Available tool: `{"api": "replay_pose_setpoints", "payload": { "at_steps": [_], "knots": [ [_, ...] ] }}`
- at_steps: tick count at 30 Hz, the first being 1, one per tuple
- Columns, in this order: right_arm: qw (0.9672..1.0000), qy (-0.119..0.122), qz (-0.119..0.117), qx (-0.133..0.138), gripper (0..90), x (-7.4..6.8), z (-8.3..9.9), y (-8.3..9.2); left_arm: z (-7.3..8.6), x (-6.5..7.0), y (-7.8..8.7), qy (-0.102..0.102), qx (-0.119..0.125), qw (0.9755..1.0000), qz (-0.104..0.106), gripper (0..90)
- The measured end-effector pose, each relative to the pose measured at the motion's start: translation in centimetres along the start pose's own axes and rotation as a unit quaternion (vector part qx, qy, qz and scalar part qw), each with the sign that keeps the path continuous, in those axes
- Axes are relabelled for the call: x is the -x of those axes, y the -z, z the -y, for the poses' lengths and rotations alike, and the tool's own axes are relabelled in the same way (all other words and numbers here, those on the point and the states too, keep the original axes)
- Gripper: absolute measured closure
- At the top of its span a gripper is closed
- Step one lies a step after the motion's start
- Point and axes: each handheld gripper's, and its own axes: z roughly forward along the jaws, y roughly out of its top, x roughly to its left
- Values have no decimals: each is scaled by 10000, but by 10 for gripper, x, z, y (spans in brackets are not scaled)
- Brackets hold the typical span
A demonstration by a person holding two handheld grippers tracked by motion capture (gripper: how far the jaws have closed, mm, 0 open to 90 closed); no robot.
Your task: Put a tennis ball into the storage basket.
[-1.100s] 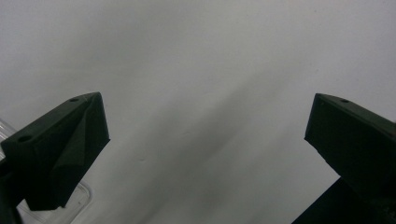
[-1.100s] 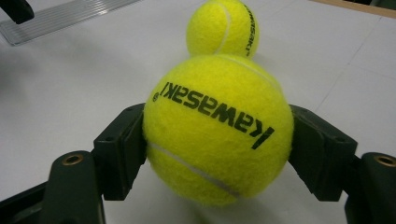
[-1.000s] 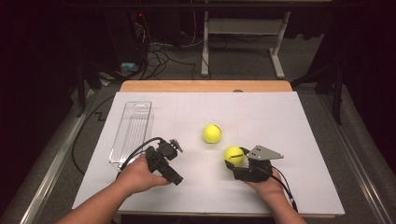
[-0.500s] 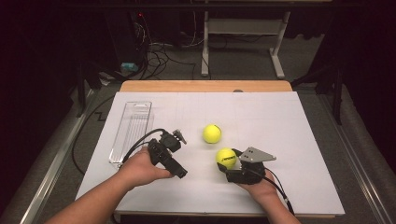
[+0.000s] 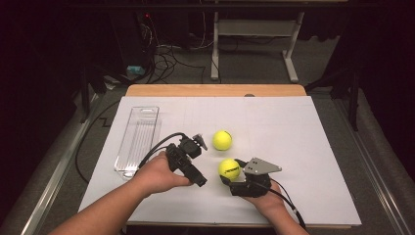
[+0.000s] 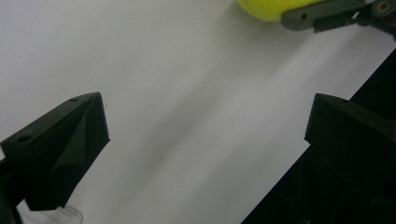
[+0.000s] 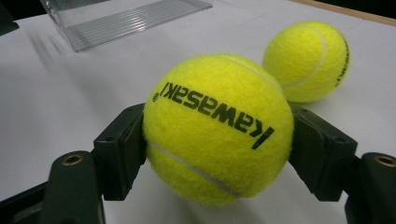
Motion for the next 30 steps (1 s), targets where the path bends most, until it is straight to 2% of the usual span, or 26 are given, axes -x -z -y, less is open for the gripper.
{"api": "replay_pose_setpoints", "payload": {
  "at_steps": [9,10,14,16,23,30],
  "knots": [
    [9998,93,-163,20,265,-11,-2,-4,-11,8,-1,-70,28,9999,95,6],
    [9997,134,-215,19,265,-14,-2,-5,-13,10,-1,-125,-17,9999,113,6],
    [9996,161,-239,19,265,-17,-3,-7,-17,12,-3,-133,-13,9998,164,6],
    [9993,195,-323,15,265,-21,-3,-8,-20,15,-4,-121,21,9998,185,6],
    [9988,259,-423,54,265,-26,-4,-9,-26,16,-7,-129,-26,9995,276,6],
    [9981,270,-540,93,265,-27,-5,-12,-35,15,-14,-102,6,9988,475,6]
  ]
}}
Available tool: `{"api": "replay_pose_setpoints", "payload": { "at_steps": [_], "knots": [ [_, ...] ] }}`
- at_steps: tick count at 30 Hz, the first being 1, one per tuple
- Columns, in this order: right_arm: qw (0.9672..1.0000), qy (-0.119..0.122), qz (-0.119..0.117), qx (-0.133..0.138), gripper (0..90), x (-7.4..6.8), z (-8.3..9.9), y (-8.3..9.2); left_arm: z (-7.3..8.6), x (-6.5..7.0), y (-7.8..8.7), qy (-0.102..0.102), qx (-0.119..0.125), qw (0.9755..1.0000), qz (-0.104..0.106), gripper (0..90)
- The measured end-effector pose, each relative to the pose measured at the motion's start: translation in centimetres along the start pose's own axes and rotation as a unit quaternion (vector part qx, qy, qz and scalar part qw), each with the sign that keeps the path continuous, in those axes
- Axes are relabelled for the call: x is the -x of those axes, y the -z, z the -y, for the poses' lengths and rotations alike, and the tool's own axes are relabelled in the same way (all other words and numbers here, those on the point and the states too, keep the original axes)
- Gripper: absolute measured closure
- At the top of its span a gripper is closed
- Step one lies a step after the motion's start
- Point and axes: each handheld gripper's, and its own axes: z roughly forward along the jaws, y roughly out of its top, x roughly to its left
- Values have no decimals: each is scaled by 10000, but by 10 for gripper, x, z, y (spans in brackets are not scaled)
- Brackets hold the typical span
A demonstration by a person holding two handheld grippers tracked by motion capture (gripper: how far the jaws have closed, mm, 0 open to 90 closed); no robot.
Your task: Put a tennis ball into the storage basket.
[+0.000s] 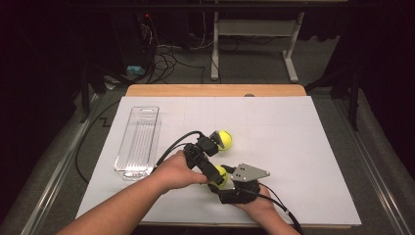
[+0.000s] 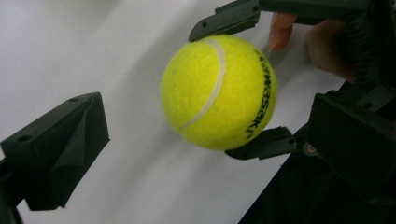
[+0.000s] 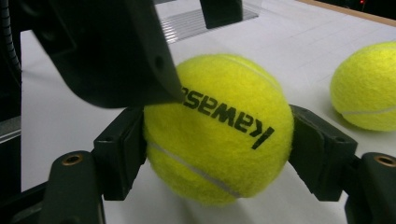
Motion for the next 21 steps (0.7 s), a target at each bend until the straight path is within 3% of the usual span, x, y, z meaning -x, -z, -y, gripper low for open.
{"api": "replay_pose_setpoints", "payload": {
  "at_steps": [9,17,21],
  "knots": [
    [9998,22,-88,159,265,0,-2,1,-7,-4,-11,147,-70,9998,149,6],
    [9996,-95,-98,265,265,2,-3,4,-13,-6,-19,189,-139,9992,316,6],
    [9995,-104,-84,302,265,3,-3,6,-13,-7,-21,202,-171,9989,398,40]
  ]
}}
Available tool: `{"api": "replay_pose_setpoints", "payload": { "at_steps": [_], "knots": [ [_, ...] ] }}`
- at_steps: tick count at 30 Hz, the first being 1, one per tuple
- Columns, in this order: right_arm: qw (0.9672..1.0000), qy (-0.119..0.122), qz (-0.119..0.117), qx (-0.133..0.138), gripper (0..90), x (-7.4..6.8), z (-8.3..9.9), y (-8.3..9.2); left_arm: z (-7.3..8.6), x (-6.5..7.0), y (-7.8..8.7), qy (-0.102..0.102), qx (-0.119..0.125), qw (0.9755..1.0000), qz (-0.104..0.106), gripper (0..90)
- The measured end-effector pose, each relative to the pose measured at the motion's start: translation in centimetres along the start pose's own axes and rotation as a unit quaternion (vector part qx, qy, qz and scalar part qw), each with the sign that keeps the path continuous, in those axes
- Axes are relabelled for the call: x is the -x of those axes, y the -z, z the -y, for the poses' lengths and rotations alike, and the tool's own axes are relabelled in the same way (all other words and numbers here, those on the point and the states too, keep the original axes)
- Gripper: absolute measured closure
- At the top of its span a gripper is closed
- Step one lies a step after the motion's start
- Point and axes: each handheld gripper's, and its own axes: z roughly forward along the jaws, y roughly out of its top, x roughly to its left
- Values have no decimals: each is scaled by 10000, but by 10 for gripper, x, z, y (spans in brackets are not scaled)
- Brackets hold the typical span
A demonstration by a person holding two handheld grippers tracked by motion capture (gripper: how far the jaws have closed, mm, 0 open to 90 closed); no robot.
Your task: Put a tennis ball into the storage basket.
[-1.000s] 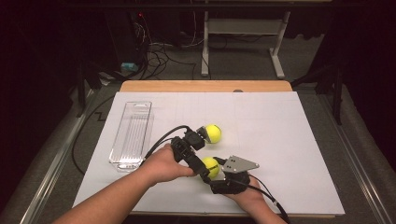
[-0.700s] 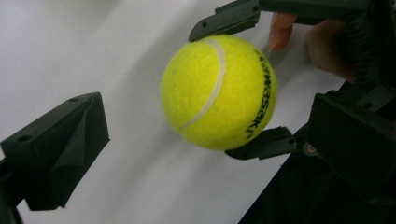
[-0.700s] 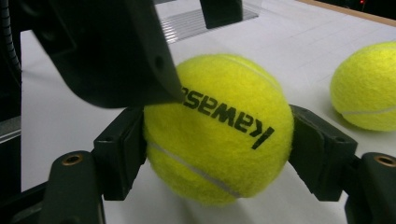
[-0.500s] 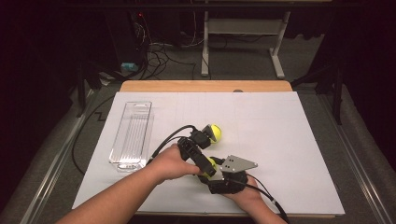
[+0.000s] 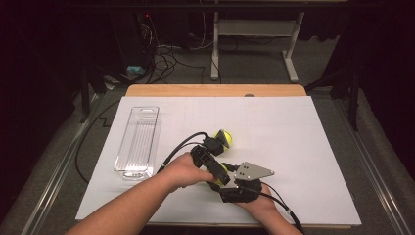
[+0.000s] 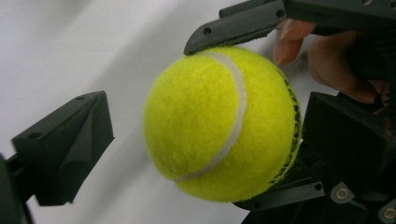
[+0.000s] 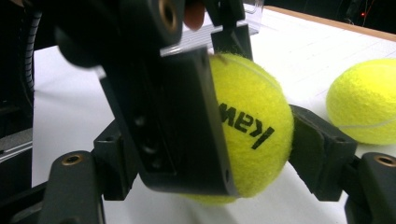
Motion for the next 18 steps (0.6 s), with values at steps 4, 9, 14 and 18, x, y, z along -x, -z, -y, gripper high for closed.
{"api": "replay_pose_setpoints", "payload": {
  "at_steps": [4,9,14,18],
  "knots": [
    [10000,5,15,11,265,-1,-1,2,2,0,2,-39,51,10000,71,120],
    [9999,77,65,35,265,-1,-2,3,2,1,3,-71,73,9998,171,196],
    [9999,79,74,7,263,0,-1,4,1,3,2,-38,149,9997,186,261],
    [10000,71,23,6,259,1,-1,3,1,4,1,-38,116,9998,141,263]
  ]
}}
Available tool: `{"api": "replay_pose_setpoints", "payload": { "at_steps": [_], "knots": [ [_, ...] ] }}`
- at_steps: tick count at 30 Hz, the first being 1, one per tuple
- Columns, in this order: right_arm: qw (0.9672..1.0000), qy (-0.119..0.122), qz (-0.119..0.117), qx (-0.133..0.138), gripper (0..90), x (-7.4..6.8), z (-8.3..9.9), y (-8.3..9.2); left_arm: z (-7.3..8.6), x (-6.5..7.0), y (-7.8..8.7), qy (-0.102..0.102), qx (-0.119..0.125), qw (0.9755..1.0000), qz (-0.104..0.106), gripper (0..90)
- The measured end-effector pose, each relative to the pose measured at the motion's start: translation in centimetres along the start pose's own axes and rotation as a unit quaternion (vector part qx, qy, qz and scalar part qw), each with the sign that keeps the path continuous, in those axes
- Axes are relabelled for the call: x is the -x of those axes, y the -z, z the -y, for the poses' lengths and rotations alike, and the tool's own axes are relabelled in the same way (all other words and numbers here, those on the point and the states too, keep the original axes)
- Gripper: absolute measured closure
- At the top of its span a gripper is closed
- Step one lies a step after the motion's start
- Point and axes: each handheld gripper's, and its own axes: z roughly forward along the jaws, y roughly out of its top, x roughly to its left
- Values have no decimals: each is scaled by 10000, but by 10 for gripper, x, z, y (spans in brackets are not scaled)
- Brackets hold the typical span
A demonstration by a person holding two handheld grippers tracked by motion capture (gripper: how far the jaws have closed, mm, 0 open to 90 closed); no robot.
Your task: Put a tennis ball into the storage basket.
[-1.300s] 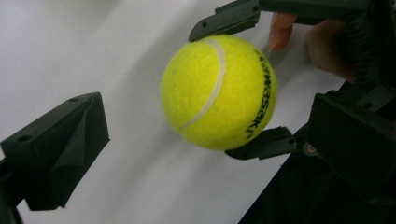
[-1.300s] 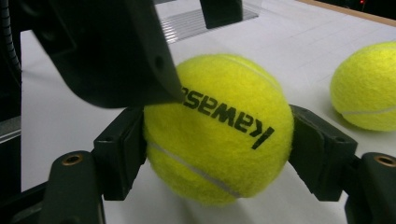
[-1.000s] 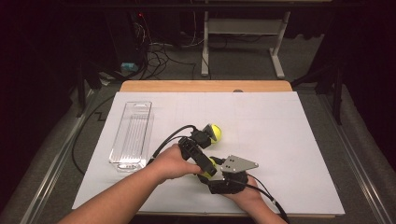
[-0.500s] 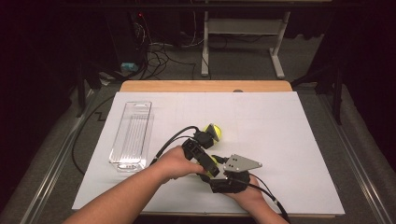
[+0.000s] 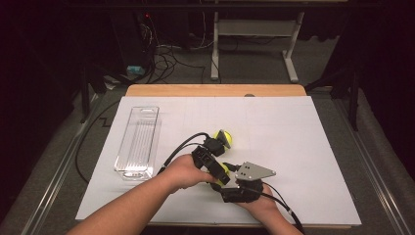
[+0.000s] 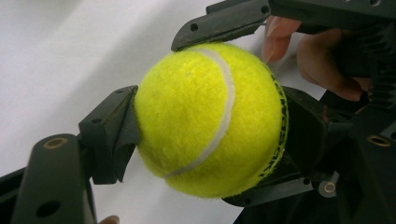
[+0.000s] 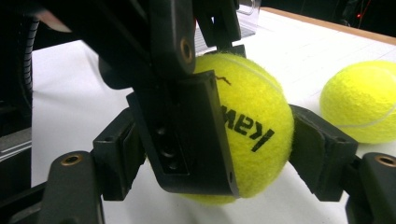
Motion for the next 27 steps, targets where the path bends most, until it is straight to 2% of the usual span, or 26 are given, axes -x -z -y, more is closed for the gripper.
{"api": "replay_pose_setpoints", "payload": {
  "at_steps": [4,5,6,9,10,12,27],
  "knots": [
    [10000,-8,-8,48,243,0,0,0,0,1,2,-25,-7,10000,-65,264],
    [10000,-49,-57,18,216,1,0,0,0,2,3,-11,10,10000,-89,264],
    [9999,-116,-75,-4,142,2,0,-2,0,1,6,5,42,10000,-86,264],
    [9999,-146,-62,-22,93,2,1,-3,0,0,10,-36,52,9999,-153,265],
    [9998,-181,-45,-40,22,3,1,-4,0,-1,15,-17,95,9997,-219,264],
    [9998,-193,3,-45,3,4,2,-3,1,-2,18,-8,99,9996,-258,264],
    [9996,-169,228,23,0,13,4,4,13,-19,56,221,253,9961,-813,264]
  ]
}}
